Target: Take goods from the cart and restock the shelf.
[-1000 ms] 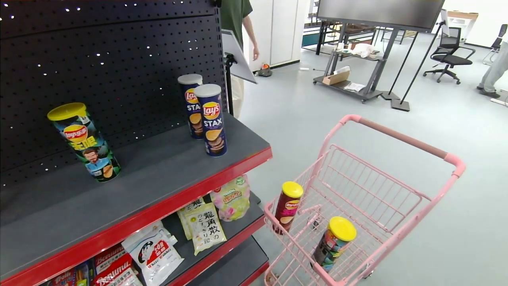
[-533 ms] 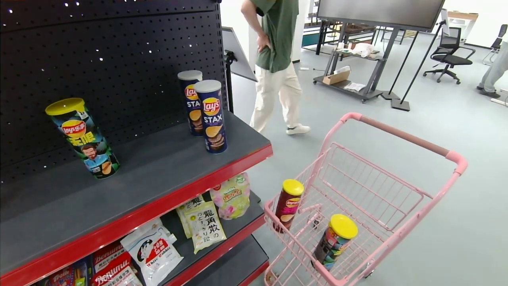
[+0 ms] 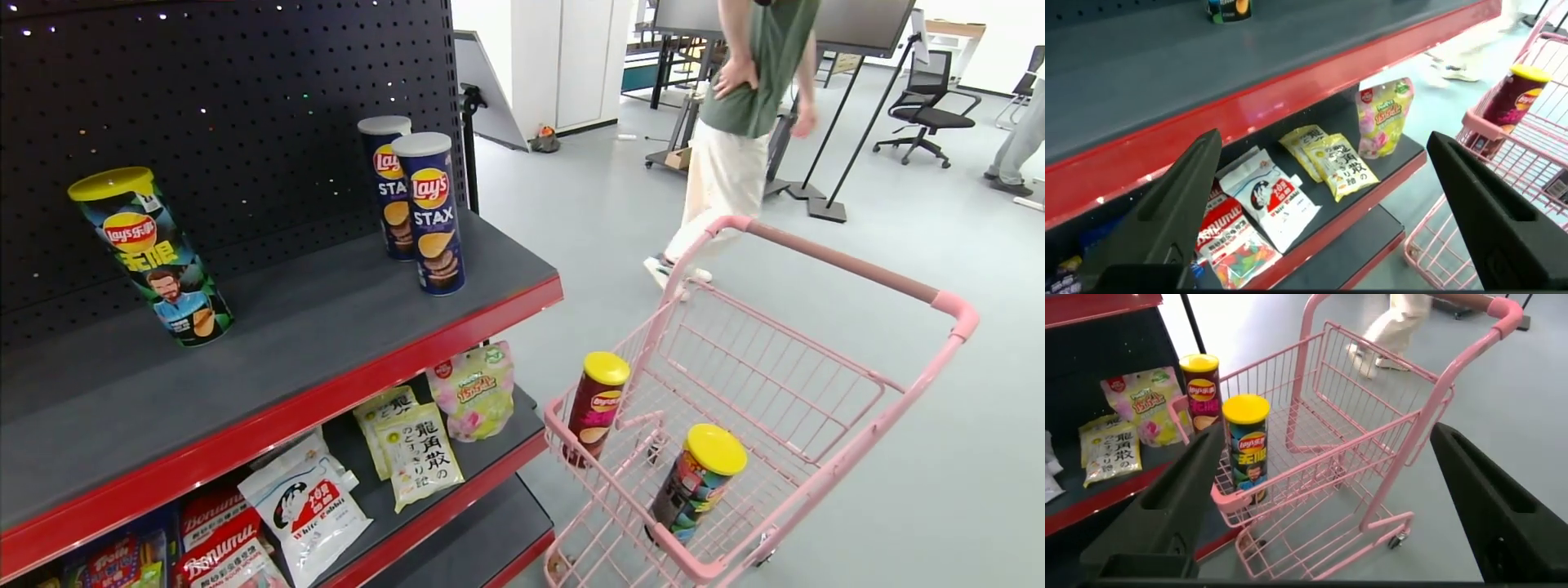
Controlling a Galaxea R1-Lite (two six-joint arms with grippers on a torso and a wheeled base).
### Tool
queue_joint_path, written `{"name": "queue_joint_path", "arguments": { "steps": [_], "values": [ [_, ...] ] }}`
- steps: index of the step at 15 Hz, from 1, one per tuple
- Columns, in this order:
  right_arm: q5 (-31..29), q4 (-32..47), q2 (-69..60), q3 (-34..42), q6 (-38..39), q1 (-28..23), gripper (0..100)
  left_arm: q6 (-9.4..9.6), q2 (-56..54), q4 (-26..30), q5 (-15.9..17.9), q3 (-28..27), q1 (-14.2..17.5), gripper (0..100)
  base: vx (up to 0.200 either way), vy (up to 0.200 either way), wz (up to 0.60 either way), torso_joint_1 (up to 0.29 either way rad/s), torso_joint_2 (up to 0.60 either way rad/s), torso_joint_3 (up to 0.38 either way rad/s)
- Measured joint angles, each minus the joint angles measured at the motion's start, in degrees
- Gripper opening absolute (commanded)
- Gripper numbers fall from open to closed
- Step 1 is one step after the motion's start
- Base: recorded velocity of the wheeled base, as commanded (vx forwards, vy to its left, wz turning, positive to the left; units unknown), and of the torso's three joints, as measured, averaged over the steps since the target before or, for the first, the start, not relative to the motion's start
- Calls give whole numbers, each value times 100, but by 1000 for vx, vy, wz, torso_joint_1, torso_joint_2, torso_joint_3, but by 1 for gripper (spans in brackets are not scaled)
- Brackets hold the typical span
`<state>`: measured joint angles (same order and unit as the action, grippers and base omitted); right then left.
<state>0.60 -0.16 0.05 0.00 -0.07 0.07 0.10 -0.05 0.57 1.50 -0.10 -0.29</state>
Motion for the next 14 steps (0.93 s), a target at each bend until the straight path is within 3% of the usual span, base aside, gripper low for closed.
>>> {"name": "queue_joint_path", "arguments": {
  "steps": [11,14],
  "values": [
    [0,0,0,0,0,0,100,0,0,2,0,0,-4,100,0,0,0,-169,461,291],
    [5,2,9,0,-20,0,100,0,0,-4,0,0,-6,100,0,0,0,-54,165,108]
  ]
}}
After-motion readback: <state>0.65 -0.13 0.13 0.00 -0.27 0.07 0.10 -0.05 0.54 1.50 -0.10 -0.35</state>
